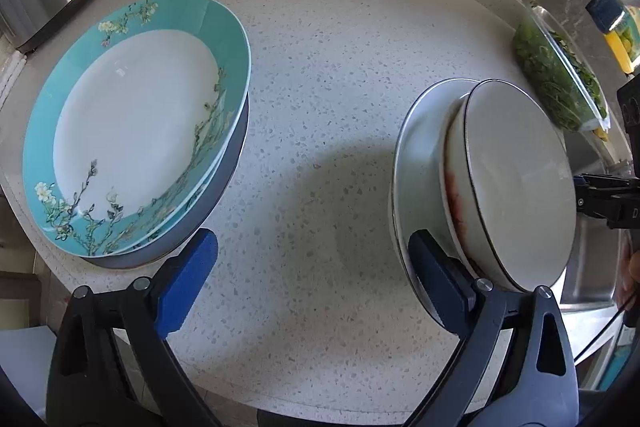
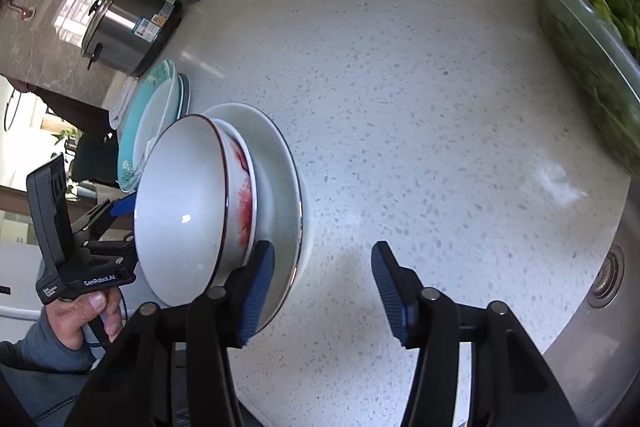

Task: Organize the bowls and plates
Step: 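Close both grippers on the rim of the nested bowl stack, then lift the nested bowl stack with both grippers and lower it onto the teal plates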

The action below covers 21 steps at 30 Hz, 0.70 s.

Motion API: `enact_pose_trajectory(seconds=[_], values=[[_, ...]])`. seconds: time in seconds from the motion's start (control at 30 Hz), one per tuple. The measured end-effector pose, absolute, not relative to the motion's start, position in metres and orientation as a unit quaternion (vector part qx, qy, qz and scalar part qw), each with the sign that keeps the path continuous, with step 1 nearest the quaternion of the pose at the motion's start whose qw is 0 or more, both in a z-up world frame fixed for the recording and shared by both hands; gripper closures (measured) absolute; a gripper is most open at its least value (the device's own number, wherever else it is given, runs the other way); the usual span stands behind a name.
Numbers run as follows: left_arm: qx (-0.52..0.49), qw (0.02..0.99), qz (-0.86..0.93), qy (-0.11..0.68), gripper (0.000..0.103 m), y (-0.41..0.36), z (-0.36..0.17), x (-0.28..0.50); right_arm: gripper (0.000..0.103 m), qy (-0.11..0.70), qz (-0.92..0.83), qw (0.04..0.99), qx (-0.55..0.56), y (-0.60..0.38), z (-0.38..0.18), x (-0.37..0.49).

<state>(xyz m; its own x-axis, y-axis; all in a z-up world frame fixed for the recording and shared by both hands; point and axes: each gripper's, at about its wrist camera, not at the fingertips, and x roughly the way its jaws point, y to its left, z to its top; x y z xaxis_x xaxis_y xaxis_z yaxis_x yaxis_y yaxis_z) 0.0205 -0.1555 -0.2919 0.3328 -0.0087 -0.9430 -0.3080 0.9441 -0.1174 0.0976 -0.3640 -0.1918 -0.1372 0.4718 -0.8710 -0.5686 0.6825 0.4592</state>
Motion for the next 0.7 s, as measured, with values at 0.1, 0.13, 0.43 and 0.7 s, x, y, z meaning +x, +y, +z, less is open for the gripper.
enact_pose_trajectory(seconds=[0.1,0.13,0.43,0.7], values=[[-0.144,0.801,0.093,0.574,0.007,-0.155,-0.297,0.024,0.053,0.639,0.401,0.655,-0.040,-0.361,-0.194,0.103],[-0.141,0.802,0.091,0.573,0.007,-0.157,-0.297,0.025,0.053,0.638,0.402,0.655,-0.043,-0.361,-0.194,0.104],[-0.140,0.817,0.045,0.558,0.049,-0.175,-0.300,0.037,0.068,0.641,0.424,0.637,-0.053,-0.354,-0.204,0.099],[-0.160,0.809,0.007,0.566,0.062,-0.176,-0.301,0.053,0.072,0.640,0.427,0.637,-0.043,-0.355,-0.204,0.101]])
